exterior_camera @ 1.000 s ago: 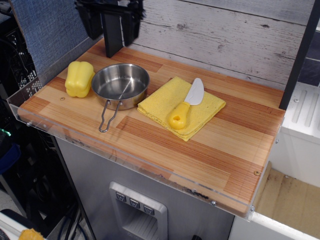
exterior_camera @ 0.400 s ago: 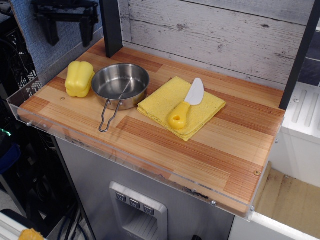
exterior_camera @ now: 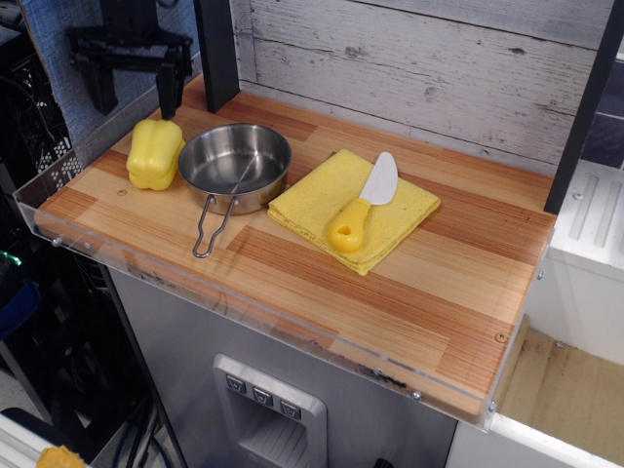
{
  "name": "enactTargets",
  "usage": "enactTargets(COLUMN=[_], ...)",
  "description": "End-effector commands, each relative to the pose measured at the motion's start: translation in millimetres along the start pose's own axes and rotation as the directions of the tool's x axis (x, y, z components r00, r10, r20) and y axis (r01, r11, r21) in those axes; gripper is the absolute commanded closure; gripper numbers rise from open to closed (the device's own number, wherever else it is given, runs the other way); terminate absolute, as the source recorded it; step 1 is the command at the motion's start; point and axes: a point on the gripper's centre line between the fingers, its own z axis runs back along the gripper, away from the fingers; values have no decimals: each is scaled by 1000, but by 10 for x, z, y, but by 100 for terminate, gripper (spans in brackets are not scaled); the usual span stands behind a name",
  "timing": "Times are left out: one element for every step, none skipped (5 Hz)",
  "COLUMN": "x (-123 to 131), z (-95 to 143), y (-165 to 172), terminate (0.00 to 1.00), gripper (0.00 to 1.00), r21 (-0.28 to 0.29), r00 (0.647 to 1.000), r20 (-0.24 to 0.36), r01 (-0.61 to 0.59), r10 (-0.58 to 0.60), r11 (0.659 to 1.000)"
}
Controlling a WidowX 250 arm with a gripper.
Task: Put the pepper to the left of the pot.
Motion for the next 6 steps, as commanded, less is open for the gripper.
enactTargets(x=[20,58,86,106,111,116], z=[173,76,19,-16,-28,-26], y=[56,66,98,103,116,121], terminate=[0,0,0,0,0,0], gripper=[0,0,0,0,0,0], r21=[53,78,89,96,98,94], r00=[998,999,999,999,999,999], r20=[58,46,34,27,20,15], r01=[-17,-27,-37,-36,-39,-43], r10=[14,24,34,33,37,42], r11=[998,997,995,995,994,995])
